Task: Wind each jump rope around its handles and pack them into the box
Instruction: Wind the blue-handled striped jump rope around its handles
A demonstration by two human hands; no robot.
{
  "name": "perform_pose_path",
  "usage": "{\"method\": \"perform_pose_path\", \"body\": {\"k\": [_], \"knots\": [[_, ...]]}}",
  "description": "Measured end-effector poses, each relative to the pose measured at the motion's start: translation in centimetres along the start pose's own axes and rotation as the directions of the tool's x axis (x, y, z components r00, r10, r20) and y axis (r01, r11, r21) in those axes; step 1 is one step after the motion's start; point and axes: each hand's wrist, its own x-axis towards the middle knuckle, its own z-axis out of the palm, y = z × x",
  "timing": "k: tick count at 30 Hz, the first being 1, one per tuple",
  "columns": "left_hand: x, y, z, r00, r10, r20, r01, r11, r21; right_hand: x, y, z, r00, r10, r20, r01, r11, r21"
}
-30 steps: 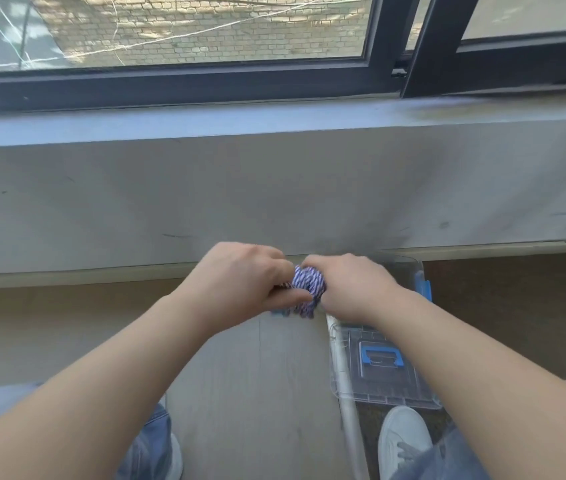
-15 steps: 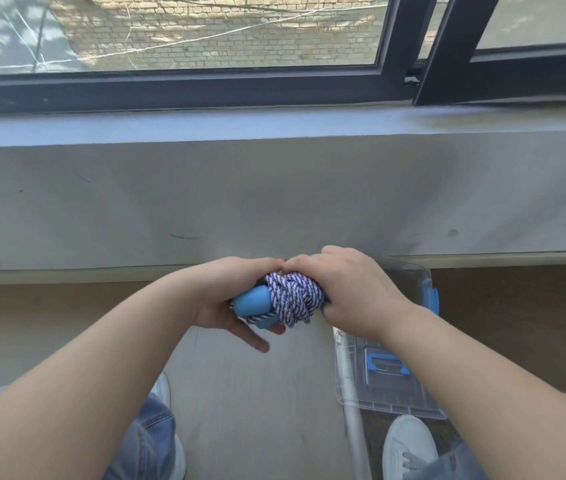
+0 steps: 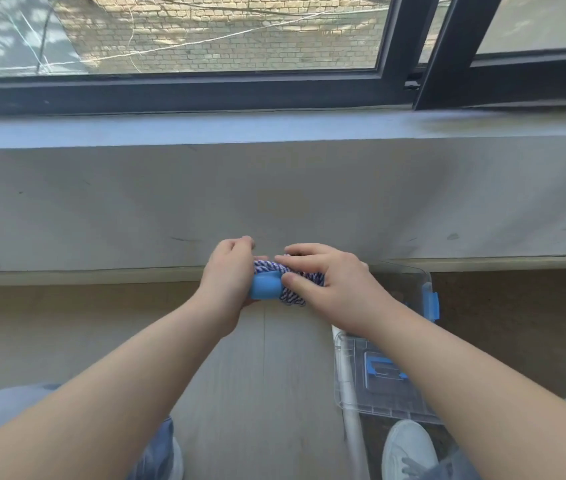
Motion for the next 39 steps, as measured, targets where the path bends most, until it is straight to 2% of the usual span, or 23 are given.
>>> {"method": "perform_pose_path", "body": {"k": [2, 4, 8, 15, 18, 21, 24, 28, 32, 39], "knots": [[-0.2, 0.3, 0.4, 0.998, -0.017, 0.068, 0.027, 0.989, -0.146, 0.0, -0.1, 0.2, 0.994, 0.013, -0.106, -0.012, 1.000, 0.005], [-0.5, 0.3, 0.6, 0.995, 0.019, 0.099, 0.003, 0.977, -0.214, 0.1, -0.2, 0.4, 0.980, 0.026, -0.197, -0.019, 0.999, 0.034], [-0.9, 0.7, 0.6, 0.984, 0.108, 0.143, -0.054, 0.939, -0.339, 0.6, 0.7, 0.7, 0.964, 0.004, -0.266, 0.001, 1.000, 0.020], [-0.7, 0.4, 0.6, 0.963, 0.172, 0.209, -0.079, 0.917, -0.391, 0.8, 1.4, 0.6, 0.943, -0.025, -0.331, 0.052, 0.996, 0.073], [-0.7, 0.1, 0.4, 0.951, 0.184, 0.249, -0.083, 0.927, -0.367, 0.8, 1.0, 0.6, 0.923, -0.052, -0.382, 0.080, 0.995, 0.057], [-0.7, -0.2, 0.3, 0.949, 0.184, 0.254, -0.095, 0.940, -0.326, 0.7, 0.5, 0.2, 0.925, -0.096, -0.369, 0.102, 0.995, -0.001], [-0.7, -0.5, 0.2, 0.943, 0.194, 0.269, -0.123, 0.958, -0.260, 0.8, 0.9, 0.2, 0.941, -0.148, -0.304, 0.110, 0.985, -0.136], [-0.5, -0.5, 0.1, 0.955, 0.135, 0.265, -0.086, 0.978, -0.190, 0.7, 1.5, 0.5, 0.961, -0.202, -0.188, 0.153, 0.957, -0.247], [0.0, -0.5, 0.1, 0.969, 0.128, 0.211, -0.095, 0.982, -0.161, 0.5, 1.4, 1.4, 0.967, -0.224, -0.120, 0.169, 0.920, -0.354], [0.1, -0.6, -0.1, 0.940, 0.238, 0.242, -0.240, 0.970, -0.023, 0.8, 1.1, 1.0, 0.967, -0.188, -0.174, 0.120, 0.932, -0.343]]}}
